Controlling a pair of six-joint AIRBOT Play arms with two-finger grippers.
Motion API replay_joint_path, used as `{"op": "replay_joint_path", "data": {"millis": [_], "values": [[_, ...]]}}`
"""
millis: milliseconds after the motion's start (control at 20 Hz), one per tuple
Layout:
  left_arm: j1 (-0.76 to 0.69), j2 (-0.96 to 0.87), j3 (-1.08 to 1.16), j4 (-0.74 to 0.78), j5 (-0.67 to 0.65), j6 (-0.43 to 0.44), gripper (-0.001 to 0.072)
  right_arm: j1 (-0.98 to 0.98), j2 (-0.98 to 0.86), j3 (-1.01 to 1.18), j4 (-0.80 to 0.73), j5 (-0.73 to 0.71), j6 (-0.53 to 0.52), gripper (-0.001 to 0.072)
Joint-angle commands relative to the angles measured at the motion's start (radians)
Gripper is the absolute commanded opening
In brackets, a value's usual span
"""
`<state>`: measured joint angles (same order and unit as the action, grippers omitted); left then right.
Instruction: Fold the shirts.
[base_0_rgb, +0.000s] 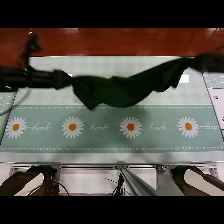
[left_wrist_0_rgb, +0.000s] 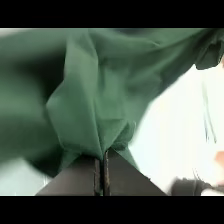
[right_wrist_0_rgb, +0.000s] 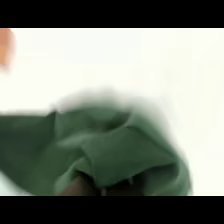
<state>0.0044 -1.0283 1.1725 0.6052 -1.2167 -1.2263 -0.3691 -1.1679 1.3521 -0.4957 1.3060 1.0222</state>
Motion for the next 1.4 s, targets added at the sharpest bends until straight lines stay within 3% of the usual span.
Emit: {"op": "replay_joint_path", "data": {"millis": [0,150,350,500,800,1100,1250,1350], "values": [[0.101,0.072,0.302,0.001,-0.053,0.003,0.0016,0.000,0.164,0.177,0.119,-0.230,0.028,0.0027],[0.175,0.098,0.521,0.004,-0.096,-0.006,0.0015,0.000,0.254,0.292,0.069,-0.338,0.108,0.0027],[0.235,0.154,0.687,0.074,-0.164,-0.055,0.0015,0.000,0.336,0.413,-0.099,-0.325,0.226,0.0027],[0.238,0.216,0.702,0.201,-0.289,-0.153,0.0015,0.000,0.400,0.453,-0.216,-0.297,0.310,0.0026],[0.238,0.249,0.700,0.222,-0.597,-0.299,0.0015,0.000,0.452,0.504,-0.398,-0.042,0.395,0.0026],[0.225,0.269,0.431,0.137,-0.624,-0.331,0.0015,0.001,0.280,0.504,-0.523,0.373,0.399,0.0025],[0.145,0.270,0.163,0.137,-0.578,-0.299,0.0015,0.092,0.130,0.504,-0.550,0.405,0.399,0.0025],[0.085,0.266,-0.015,0.137,-0.449,-0.256,0.0016,0.216,0.015,0.504,-0.633,0.339,0.399,0.0026]]}}
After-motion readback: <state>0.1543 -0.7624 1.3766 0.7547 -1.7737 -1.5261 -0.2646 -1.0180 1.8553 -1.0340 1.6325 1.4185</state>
